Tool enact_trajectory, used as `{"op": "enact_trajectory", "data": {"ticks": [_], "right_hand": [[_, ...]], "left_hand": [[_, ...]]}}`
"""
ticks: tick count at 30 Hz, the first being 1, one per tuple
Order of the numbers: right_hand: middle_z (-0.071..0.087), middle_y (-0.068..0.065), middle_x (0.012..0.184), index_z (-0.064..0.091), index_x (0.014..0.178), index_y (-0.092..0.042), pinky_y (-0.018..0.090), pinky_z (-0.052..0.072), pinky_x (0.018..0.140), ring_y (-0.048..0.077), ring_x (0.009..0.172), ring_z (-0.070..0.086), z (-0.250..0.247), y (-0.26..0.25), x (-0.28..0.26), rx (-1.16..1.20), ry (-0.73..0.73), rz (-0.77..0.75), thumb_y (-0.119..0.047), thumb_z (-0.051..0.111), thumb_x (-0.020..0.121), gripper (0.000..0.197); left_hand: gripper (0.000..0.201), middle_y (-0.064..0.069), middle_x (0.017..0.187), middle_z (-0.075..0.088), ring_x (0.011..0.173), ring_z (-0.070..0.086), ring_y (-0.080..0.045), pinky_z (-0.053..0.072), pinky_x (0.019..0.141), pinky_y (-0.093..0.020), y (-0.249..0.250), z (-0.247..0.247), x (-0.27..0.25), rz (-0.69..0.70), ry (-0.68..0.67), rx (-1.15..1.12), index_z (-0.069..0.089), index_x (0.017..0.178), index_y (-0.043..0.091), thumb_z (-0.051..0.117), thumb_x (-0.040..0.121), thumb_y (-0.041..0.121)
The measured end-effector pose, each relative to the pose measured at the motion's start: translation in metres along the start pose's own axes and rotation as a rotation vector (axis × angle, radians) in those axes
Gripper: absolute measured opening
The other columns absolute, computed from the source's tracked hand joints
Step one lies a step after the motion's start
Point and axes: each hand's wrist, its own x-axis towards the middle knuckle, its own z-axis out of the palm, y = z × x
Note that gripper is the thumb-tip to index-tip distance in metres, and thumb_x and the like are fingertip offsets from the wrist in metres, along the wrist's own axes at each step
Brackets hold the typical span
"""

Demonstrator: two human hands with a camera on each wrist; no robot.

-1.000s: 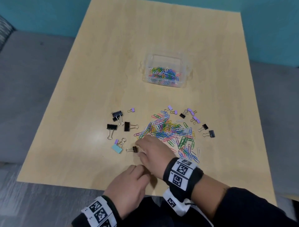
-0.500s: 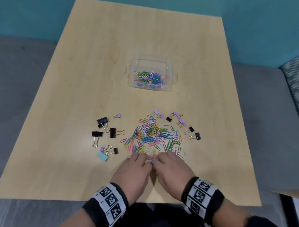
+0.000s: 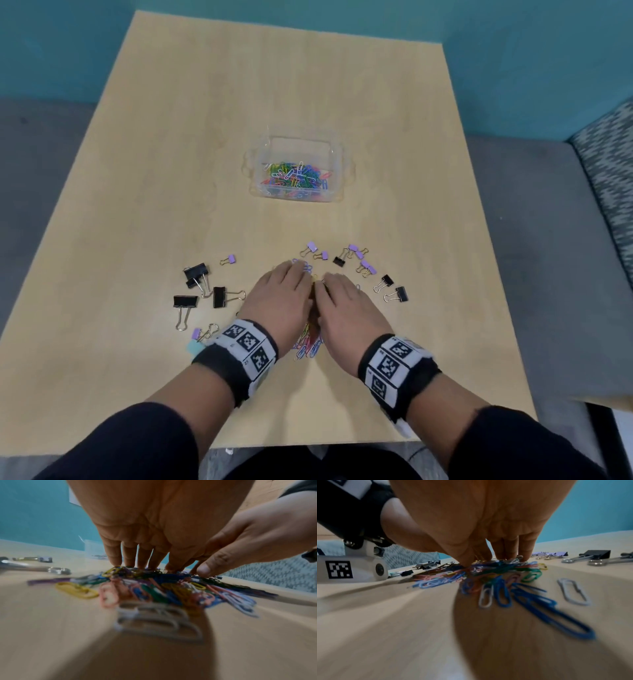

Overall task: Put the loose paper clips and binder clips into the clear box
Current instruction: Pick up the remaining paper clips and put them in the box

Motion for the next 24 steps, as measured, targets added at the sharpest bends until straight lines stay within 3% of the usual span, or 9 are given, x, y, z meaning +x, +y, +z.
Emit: {"op": "enact_trajectory", "data": {"ticks": [2, 5, 8, 11, 15, 19, 22, 24], "right_hand": [[0.044, 0.013, 0.133, 0.038, 0.134, -0.005, 0.045, 0.041, 0.099, 0.033, 0.126, 0.039, 0.002, -0.001, -0.009, 0.004, 0.011, -0.019, -0.02, 0.045, 0.086, 0.051], [0.047, 0.008, 0.128, 0.041, 0.133, -0.009, 0.041, 0.042, 0.099, 0.029, 0.123, 0.041, 0.0, 0.004, -0.029, 0.054, 0.036, -0.059, -0.022, 0.05, 0.086, 0.05], [0.047, 0.006, 0.126, 0.041, 0.132, -0.013, 0.041, 0.049, 0.087, 0.03, 0.11, 0.047, -0.001, 0.015, -0.055, 0.108, 0.033, 0.102, -0.021, 0.057, 0.081, 0.054], [0.046, 0.002, 0.122, 0.039, 0.132, -0.019, 0.036, 0.048, 0.079, 0.026, 0.1, 0.044, 0.001, 0.014, -0.076, 0.153, -0.027, 0.291, -0.027, 0.055, 0.08, 0.055], [0.044, 0.002, 0.125, 0.037, 0.136, -0.019, 0.037, 0.046, 0.086, 0.025, 0.103, 0.04, 0.005, -0.008, -0.062, 0.182, -0.008, 0.229, -0.028, 0.051, 0.081, 0.058], [0.046, 0.003, 0.127, 0.04, 0.136, -0.017, 0.036, 0.045, 0.093, 0.026, 0.112, 0.041, -0.005, -0.013, -0.038, 0.198, 0.068, 0.118, -0.027, 0.051, 0.086, 0.052], [0.044, 0.011, 0.134, 0.04, 0.136, -0.009, 0.041, 0.043, 0.098, 0.031, 0.122, 0.038, -0.008, 0.001, -0.019, 0.153, 0.137, 0.15, -0.027, 0.054, 0.088, 0.053], [0.042, 0.014, 0.136, 0.04, 0.135, -0.005, 0.044, 0.042, 0.099, 0.033, 0.125, 0.037, -0.005, 0.006, -0.01, 0.125, 0.1, 0.169, -0.029, 0.055, 0.088, 0.055]], "left_hand": [[0.047, -0.011, 0.128, 0.052, 0.121, 0.044, -0.031, 0.04, 0.099, -0.042, 0.004, 0.001, -0.008, 0.019, 0.043, -0.037, 0.052, 0.122, 0.009, 0.025, 0.092, 0.033], [0.041, -0.008, 0.12, 0.055, 0.114, 0.045, -0.03, 0.042, 0.095, -0.042, 0.01, -0.002, -0.024, 0.0, 0.074, -0.076, 0.053, 0.12, 0.012, 0.032, 0.093, 0.035], [0.052, -0.013, 0.128, 0.049, 0.117, 0.043, -0.035, 0.047, 0.088, -0.047, 0.012, -0.005, -0.046, -0.162, 0.061, -0.087, 0.045, 0.13, 0.009, 0.048, 0.087, 0.039], [0.074, -0.016, 0.133, 0.047, 0.114, 0.046, -0.036, 0.05, 0.076, -0.047, 0.019, -0.007, -0.065, -0.276, -0.037, -0.073, 0.043, 0.134, 0.011, 0.066, 0.073, 0.045], [0.078, -0.016, 0.136, 0.045, 0.111, 0.047, -0.035, 0.052, 0.07, -0.046, 0.03, -0.002, -0.062, -0.267, -0.075, -0.065, 0.043, 0.134, 0.011, 0.071, 0.069, 0.043], [0.062, -0.015, 0.133, 0.047, 0.114, 0.045, -0.035, 0.052, 0.08, -0.046, 0.03, -0.005, -0.048, -0.205, 0.033, -0.115, 0.045, 0.132, 0.01, 0.06, 0.079, 0.037], [0.062, -0.019, 0.14, 0.04, 0.127, 0.037, -0.04, 0.047, 0.091, -0.051, 0.021, -0.005, -0.034, -0.235, 0.093, -0.094, 0.042, 0.135, 0.009, 0.056, 0.084, 0.041], [0.064, -0.019, 0.144, 0.036, 0.131, 0.031, -0.043, 0.041, 0.099, -0.052, 0.015, -0.001, -0.026, -0.267, 0.08, -0.086, 0.038, 0.138, 0.01, 0.053, 0.086, 0.046]]}}
